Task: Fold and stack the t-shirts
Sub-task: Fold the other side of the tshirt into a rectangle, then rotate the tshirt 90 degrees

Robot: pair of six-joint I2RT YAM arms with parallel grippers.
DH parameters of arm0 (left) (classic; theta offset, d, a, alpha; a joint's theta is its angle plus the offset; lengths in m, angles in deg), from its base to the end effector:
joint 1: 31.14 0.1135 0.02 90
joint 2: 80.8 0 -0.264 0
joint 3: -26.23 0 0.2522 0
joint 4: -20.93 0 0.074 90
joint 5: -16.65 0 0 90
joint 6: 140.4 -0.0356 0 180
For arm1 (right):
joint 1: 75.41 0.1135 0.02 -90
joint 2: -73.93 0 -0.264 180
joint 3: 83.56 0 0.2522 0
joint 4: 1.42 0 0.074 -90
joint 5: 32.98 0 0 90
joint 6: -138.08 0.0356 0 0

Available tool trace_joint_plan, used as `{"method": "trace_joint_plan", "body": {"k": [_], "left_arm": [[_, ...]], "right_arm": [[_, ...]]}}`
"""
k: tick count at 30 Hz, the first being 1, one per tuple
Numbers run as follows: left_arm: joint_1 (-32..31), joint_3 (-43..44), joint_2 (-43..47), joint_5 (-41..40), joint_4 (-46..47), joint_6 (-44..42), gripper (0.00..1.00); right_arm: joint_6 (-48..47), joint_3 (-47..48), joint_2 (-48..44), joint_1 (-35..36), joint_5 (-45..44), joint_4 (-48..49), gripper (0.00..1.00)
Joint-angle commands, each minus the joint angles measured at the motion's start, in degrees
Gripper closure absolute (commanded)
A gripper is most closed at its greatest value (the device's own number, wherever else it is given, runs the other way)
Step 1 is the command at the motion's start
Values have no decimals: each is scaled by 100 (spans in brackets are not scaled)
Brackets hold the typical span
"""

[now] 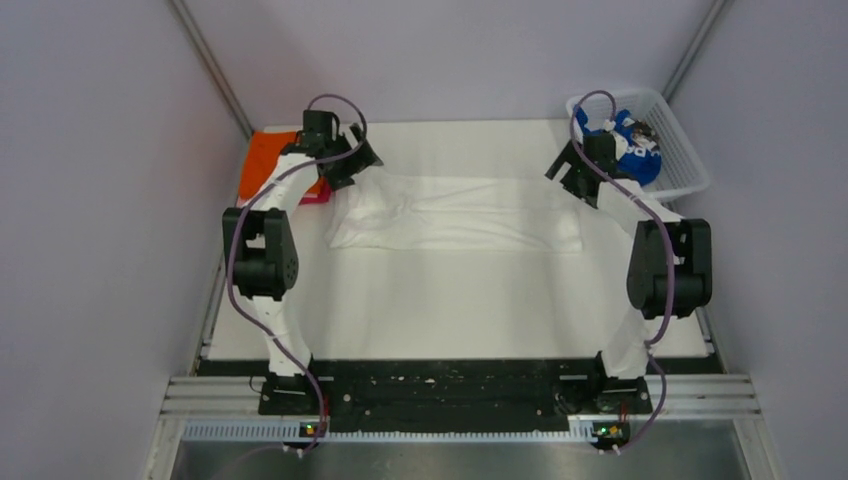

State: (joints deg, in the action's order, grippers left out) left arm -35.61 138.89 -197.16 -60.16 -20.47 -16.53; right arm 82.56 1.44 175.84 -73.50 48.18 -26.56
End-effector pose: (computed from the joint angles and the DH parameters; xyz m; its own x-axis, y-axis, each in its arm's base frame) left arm 0.4635 -0.0444 0.2568 -0.7181 -0.4881 -0.4960 -0.1972 0.8263 -0.5276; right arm 0.3968 0.0078 0.2253 -0.5059 0.5428 -0.6704 0.4458 0.8299 0.3355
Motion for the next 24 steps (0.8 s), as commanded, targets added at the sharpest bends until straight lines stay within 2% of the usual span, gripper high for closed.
{"method": "trace_joint_plan", "body": {"k": [1,3,5,9,11,14,16,18,21,24], "left_arm": [[-405,-1173,853,599,701,459,1],[-579,-1622,779,856,1060,655,1],[-614,-1619,494,980,1119,830,1],[-559,-1005,-316,631,906,833,1],[-538,-475,-817,623,808,890,1],[-561,307,-1646,692,899,1095,1],[-565,1053,-2182,690,774,1246,1],[-600,1807,-2725,737,808,1391,1],[-674,2670,-3466,1419,1615,1982,1],[-844,3391,-4118,1503,2610,2685,1]], "right_arm": [[-656,423,530,420,693,625,1],[-743,678,966,569,929,755,1],[-732,965,1318,668,1132,792,1],[-624,931,1723,718,1413,952,1],[-581,606,1662,740,1514,913,1],[-347,-461,1080,788,1594,1072,1],[-145,-1291,378,885,1698,1309,1],[-5,-1983,-179,1204,1704,1327,1],[402,-2647,-816,1888,1566,1149,1],[928,-3120,-1120,2751,1812,1308,1]]}}
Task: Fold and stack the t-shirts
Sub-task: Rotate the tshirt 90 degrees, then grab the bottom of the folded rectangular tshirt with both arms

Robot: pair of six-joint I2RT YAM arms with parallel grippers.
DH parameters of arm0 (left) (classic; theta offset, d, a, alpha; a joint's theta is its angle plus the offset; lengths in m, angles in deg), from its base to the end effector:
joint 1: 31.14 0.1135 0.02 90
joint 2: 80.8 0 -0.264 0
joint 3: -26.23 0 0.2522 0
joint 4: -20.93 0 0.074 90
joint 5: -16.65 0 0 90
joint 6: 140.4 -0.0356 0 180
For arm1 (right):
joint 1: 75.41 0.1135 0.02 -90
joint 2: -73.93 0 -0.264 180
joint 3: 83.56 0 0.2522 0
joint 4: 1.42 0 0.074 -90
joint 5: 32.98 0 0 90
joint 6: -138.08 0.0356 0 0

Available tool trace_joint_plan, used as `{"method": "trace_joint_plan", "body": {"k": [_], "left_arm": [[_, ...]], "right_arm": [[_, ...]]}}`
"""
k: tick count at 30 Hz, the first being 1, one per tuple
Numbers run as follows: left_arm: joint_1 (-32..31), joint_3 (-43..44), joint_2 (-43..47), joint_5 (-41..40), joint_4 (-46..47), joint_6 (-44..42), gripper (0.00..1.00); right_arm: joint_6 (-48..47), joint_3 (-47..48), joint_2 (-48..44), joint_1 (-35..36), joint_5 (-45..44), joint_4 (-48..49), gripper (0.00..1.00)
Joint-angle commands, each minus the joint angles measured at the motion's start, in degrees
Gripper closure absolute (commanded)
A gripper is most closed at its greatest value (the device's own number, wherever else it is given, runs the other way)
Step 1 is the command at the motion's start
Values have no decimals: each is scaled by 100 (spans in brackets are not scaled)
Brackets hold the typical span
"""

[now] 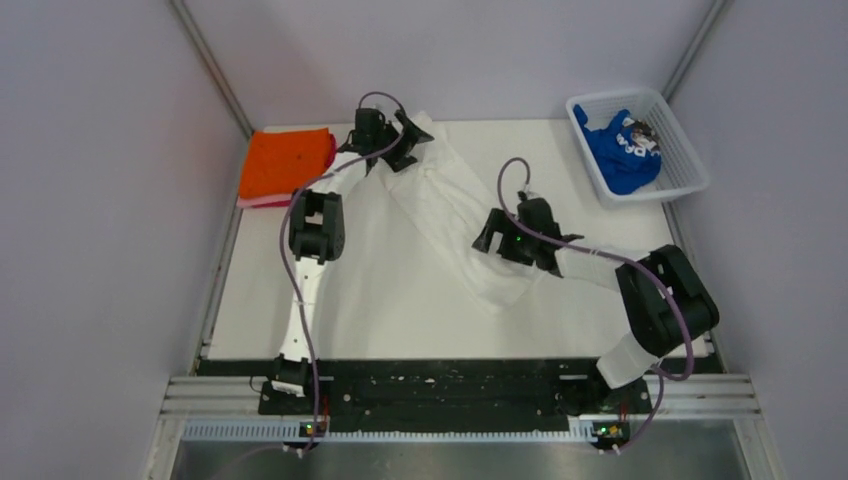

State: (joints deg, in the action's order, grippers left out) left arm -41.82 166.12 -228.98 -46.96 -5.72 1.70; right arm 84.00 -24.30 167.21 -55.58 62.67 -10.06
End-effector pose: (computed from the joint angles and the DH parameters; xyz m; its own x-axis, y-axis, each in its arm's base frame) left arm 0.5677 -0.1232 0.1557 -0.7592 -0.5761 -0.3027 -0.1222 0.5830 -0.8032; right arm 0.3042 0.1134 0.1618 -0.7542 0.3486 -0.5564 0.0454 0.8731 0.4854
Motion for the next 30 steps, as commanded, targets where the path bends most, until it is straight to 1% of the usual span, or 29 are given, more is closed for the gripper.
{"method": "trace_joint_plan", "body": {"k": [1,2,5,7,8,10,11,13,16,18,21,22,23,24,27,30], "left_arm": [[-279,936,-1140,162,1345,1114,1],[-322,1204,-1291,152,1749,1257,1],[-442,1330,-1458,46,2596,1385,1],[-513,1362,-1415,53,2915,1215,1],[-543,1435,-1392,112,2932,1135,1],[-581,1499,-1263,264,2840,947,1],[-584,1471,-1064,331,2710,807,1],[-556,1269,-604,315,2305,458,1],[-484,729,410,300,1758,-82,1],[-475,239,1235,187,1162,-430,1],[-515,-995,2756,-108,284,-1008,2],[-533,-1624,3315,-240,127,-1160,1],[-570,-2601,3894,-385,57,-1317,1],[-616,-3308,4518,-495,44,-1430,1],[-847,-5533,6254,-1146,-10,-1477,1],[-1172,-7277,7664,-1563,-216,-1454,1]], "right_arm": [[874,-554,-283,1240,425,-367,1],[928,-525,-300,1474,440,-439,1],[920,-382,-386,2039,526,-401,1],[701,-94,-318,2407,627,-417,1],[566,46,-256,2577,649,-472,1],[433,297,-192,2759,576,-679,1],[410,401,-225,2775,460,-799,1],[378,546,-432,2771,8,-1070,1],[438,572,-996,2771,-528,-1277,1],[526,485,-1365,2765,-793,-1340,1],[702,264,-1751,2730,-847,-1604,1],[801,176,-1839,2710,-901,-1745,1],[934,58,-1920,2676,-944,-1897,1],[1048,-86,-2016,2643,-969,-2014,1],[1298,-676,-2345,2613,-976,-1996,1],[1426,-1116,-2597,2564,-842,-2016,4]]}}
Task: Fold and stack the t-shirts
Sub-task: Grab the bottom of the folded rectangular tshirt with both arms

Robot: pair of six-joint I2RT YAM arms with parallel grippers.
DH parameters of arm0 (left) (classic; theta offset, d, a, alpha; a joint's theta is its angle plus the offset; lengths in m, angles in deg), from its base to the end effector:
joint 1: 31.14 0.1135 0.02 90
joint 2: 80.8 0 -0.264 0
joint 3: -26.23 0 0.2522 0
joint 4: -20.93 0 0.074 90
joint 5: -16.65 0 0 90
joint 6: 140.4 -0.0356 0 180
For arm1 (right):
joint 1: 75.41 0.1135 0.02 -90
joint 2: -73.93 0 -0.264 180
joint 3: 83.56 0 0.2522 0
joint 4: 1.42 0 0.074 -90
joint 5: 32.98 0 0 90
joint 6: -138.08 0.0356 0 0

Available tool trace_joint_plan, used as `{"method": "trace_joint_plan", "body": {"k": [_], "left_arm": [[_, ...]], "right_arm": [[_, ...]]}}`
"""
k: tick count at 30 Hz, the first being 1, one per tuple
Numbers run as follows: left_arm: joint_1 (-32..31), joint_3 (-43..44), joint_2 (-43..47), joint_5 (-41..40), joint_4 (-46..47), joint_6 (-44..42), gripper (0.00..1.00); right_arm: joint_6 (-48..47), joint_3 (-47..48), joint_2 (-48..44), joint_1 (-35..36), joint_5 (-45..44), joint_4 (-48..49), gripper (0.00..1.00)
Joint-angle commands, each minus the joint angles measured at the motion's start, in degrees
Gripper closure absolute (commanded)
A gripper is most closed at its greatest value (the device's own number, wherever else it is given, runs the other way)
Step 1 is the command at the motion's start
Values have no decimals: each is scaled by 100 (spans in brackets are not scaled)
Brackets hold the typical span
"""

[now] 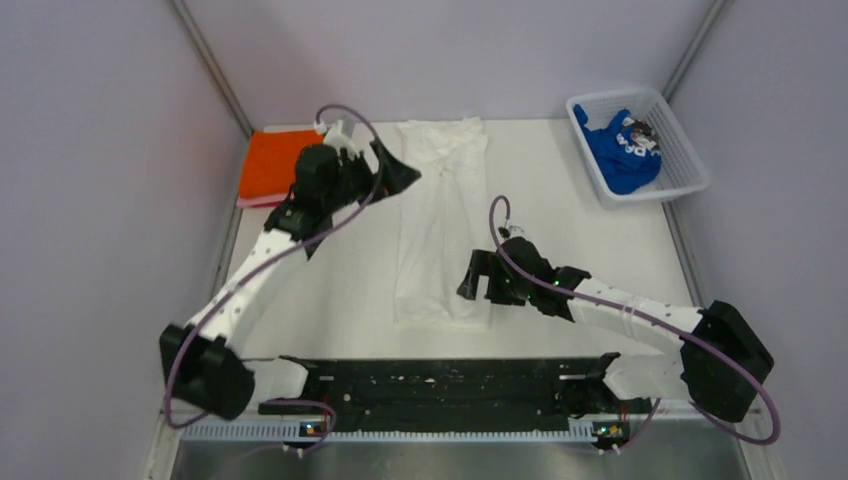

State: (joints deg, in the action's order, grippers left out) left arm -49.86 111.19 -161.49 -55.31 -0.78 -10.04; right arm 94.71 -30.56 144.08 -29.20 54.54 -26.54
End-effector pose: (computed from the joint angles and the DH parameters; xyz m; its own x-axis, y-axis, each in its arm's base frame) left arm 0.3106 -0.1169 0.3605 -0.5951 -0.4485 -0.6669 0.2619 0.6762 -0.6885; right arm 0.1758 0.1812 0.2137 -0.8278 0.1859 -0.5293 -0.1417 0.8436 0.5179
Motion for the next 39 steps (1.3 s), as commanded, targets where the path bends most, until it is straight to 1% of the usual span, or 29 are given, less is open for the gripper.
{"method": "trace_joint_plan", "body": {"k": [1,2,4,6,8,11,12,14,16,17,19,20,21,22,23,24,26,28,30,32,35,37,39], "left_arm": [[-467,-2174,1289,-816,-928,-253,1],[-551,-2547,1675,-859,-1133,-142,1],[-735,-3232,2077,-678,-1310,164,3],[-913,-3856,2305,-311,-1146,446,7],[-1053,-4242,2375,-322,-1053,624,10],[-1094,-4477,2211,-271,-978,648,17],[-1097,-4468,2080,-225,-1002,618,20],[-1102,-4450,1771,-92,-918,569,29],[-1115,-4436,1449,-28,-757,541,35],[-1116,-4420,1283,-56,-705,501,40],[-1113,-4344,988,-83,-623,479,54],[-1120,-4315,856,26,-571,469,62],[-1128,-4297,766,127,-513,470,73],[-1140,-4297,700,185,-486,485,89],[-1152,-4319,694,198,-499,483,100],[-1173,-4347,761,227,-577,475,100],[-1257,-4509,1090,175,-909,486,100],[-1443,-4867,1753,-30,-1208,666,100],[-1644,-5280,2471,168,-1312,1011,100],[-1832,-5609,3182,457,-1314,1449,100],[-1942,-5741,4147,510,-1439,1859,100],[-1942,-5610,4530,337,-1344,1908,100],[-1943,-5491,4586,127,-909,1942,100]], "right_arm": [[374,-590,-389,-70,31,-374,5],[373,-687,-467,-69,101,-356,6],[409,-865,-557,-63,213,-300,8],[437,-991,-570,-68,340,-305,12],[483,-1102,-528,-57,475,-224,15],[528,-1266,-335,-59,585,120,22],[555,-1283,-247,-53,629,196,27],[590,-1329,-102,-34,694,371,32],[625,-1412,-20,-19,642,521,34],[613,-1457,27,-24,561,611,35],[593,-1472,142,-20,425,652,38],[578,-1466,240,-23,440,684,41],[563,-1471,299,-25,525,735,46],[549,-1475,339,-21,622,789,55],[522,-1515,336,-12,700,817,70],[526,-1568,296,13,754,776,82],[469,-1728,40,83,871,529,88],[472,-1901,-371,203,904,128,94],[607,-2016,-843,409,1055,-158,96],[870,-2131,-1261,645,1268,-163,96],[1186,-2203,-1610,741,1469,-8,96],[1161,-2095,-1682,744,1291,1,97],[1053,-1853,-1650,726,945,4,100]]}}
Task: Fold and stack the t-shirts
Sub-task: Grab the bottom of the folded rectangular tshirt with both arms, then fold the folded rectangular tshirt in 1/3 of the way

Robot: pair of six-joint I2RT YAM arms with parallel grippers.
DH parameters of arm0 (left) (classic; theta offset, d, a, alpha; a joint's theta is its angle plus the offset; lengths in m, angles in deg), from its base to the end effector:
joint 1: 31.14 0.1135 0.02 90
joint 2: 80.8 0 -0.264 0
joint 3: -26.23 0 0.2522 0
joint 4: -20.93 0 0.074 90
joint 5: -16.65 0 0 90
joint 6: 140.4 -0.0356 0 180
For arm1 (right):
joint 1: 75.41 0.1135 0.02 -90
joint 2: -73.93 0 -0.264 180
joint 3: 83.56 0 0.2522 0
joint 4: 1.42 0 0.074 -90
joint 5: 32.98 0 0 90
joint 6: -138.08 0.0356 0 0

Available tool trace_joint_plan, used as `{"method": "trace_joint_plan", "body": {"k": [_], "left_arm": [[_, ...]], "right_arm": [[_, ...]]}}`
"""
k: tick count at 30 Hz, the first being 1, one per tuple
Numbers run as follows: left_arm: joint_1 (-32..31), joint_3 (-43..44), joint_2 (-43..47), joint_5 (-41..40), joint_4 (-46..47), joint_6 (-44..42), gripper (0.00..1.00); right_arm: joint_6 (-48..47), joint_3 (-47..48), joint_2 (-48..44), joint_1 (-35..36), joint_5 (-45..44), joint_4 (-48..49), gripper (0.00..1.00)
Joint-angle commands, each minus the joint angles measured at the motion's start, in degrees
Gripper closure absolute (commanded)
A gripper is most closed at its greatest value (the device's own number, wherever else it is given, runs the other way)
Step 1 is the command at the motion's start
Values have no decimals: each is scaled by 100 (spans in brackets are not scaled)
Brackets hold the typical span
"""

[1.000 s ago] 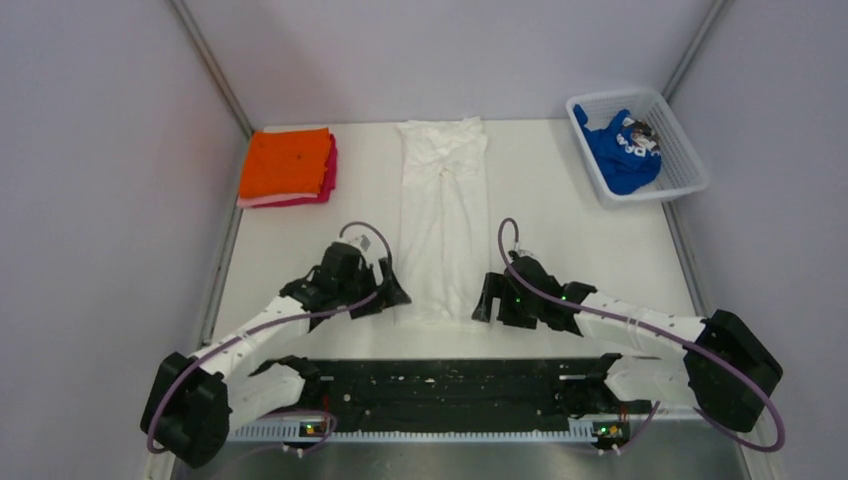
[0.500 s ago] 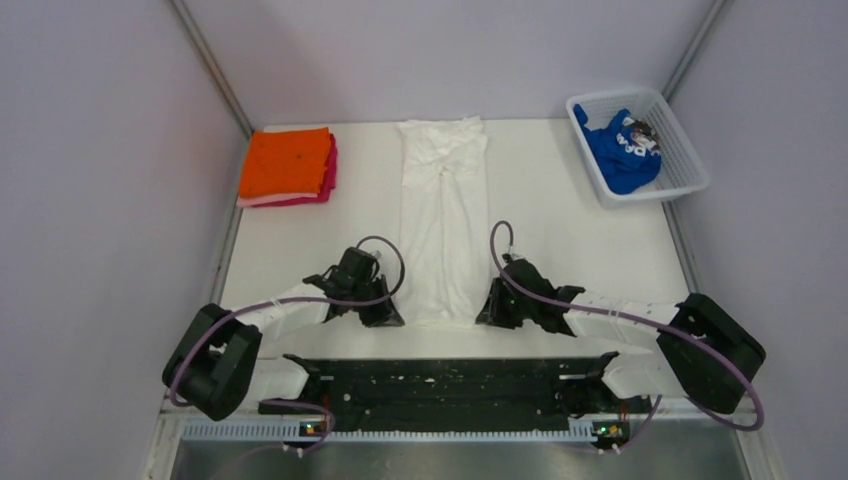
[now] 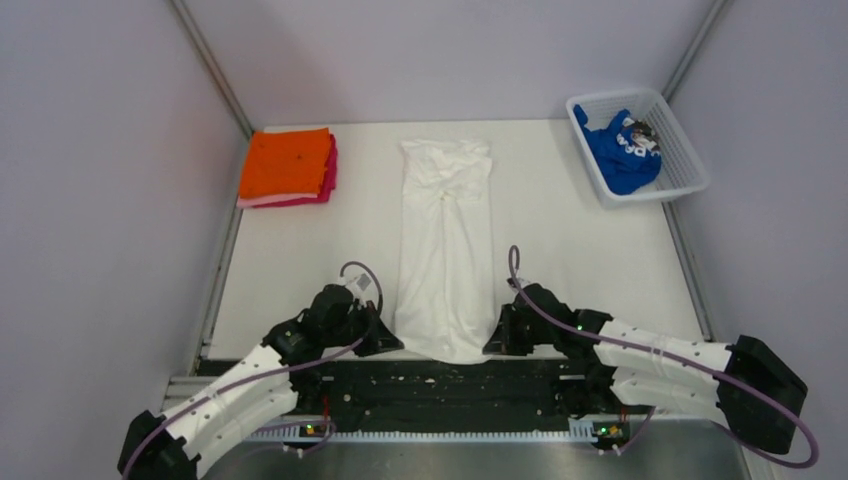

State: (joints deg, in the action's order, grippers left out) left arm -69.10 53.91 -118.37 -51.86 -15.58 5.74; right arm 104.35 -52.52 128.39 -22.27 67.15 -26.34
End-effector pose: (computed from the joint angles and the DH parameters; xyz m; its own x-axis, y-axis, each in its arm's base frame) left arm 0.0969 -0.0921 0.1536 -0.9588 -0.2320 -0.1639 -0.0443 0.6921 -0.7205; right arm 0.0972 0.1401 0.1466 -0.9622 0.0814 -0.2598 -0.1036 0.7731 0.6258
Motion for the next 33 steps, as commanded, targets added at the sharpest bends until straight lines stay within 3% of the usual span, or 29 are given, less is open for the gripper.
{"method": "trace_joint_plan", "body": {"k": [1,7,11,18,24,33], "left_arm": [[-23,299,189,-292,851,360,100],[129,1520,-1558,-1153,1415,-270,100],[555,2502,-2784,-1269,1585,-755,100],[1747,4145,-4576,-143,1522,-1350,100],[2073,5271,-5939,131,1328,-1626,100],[2486,6151,-6985,456,1333,-1801,100]], "right_arm": [[40,498,-24,-17,-438,-14,100],[-419,1296,622,-1117,-184,446,100],[-731,1931,1283,-1702,27,798,100],[-1079,3020,2643,-2711,373,878,100],[-1250,3845,3752,-3177,692,1234,100],[-1401,4711,4895,-3474,1023,1599,100]]}}
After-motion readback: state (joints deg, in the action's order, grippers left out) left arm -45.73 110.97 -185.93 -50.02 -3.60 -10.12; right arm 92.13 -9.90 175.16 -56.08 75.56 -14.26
